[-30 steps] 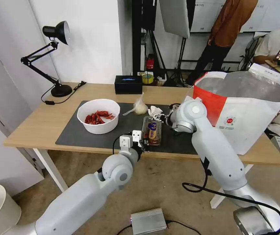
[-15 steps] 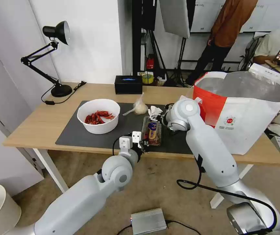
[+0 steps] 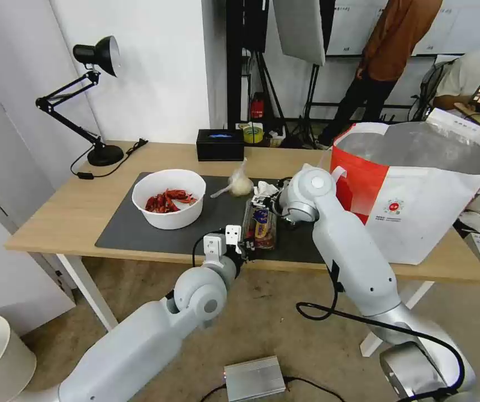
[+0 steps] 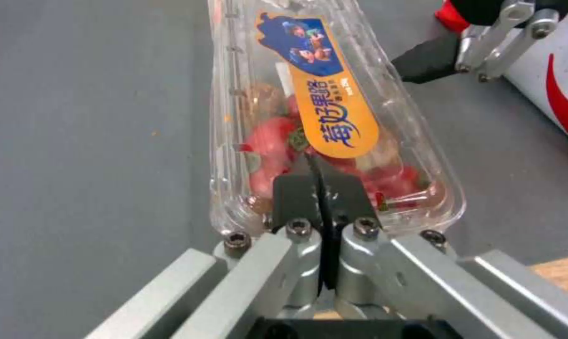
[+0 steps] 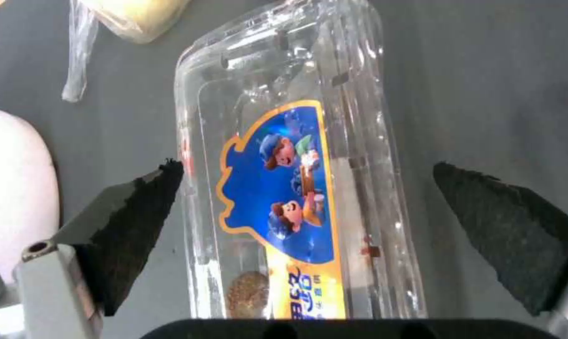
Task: Pick up the trash from the table and place it into the takeout bag.
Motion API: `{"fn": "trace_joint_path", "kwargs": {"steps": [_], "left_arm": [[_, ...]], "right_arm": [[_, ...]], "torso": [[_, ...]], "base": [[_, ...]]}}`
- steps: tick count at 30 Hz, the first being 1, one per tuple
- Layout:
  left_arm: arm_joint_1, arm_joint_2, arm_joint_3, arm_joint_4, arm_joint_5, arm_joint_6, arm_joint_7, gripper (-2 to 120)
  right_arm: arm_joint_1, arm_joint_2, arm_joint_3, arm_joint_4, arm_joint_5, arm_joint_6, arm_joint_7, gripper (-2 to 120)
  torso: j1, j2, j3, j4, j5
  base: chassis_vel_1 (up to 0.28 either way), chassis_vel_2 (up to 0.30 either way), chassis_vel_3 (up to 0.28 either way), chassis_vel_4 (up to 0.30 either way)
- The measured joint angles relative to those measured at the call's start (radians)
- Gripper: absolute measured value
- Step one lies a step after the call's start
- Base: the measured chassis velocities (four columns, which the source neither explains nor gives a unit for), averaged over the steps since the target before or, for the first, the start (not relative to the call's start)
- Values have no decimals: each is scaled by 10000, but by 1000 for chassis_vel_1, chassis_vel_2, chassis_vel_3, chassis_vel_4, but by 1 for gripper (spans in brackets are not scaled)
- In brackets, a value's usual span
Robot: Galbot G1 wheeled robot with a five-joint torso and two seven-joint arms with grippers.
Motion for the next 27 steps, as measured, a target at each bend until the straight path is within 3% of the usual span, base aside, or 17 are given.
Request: {"fn": "trace_joint_path", "kwargs": {"steps": [27], "left_arm": [[-2, -77, 37, 48, 25, -67, 0, 0]], "right_arm": [[95, 674, 249, -630, -425, -72, -47, 100]], "torso": [[0, 0, 0, 1, 0]], "base": [[0, 0, 0, 0]]}}
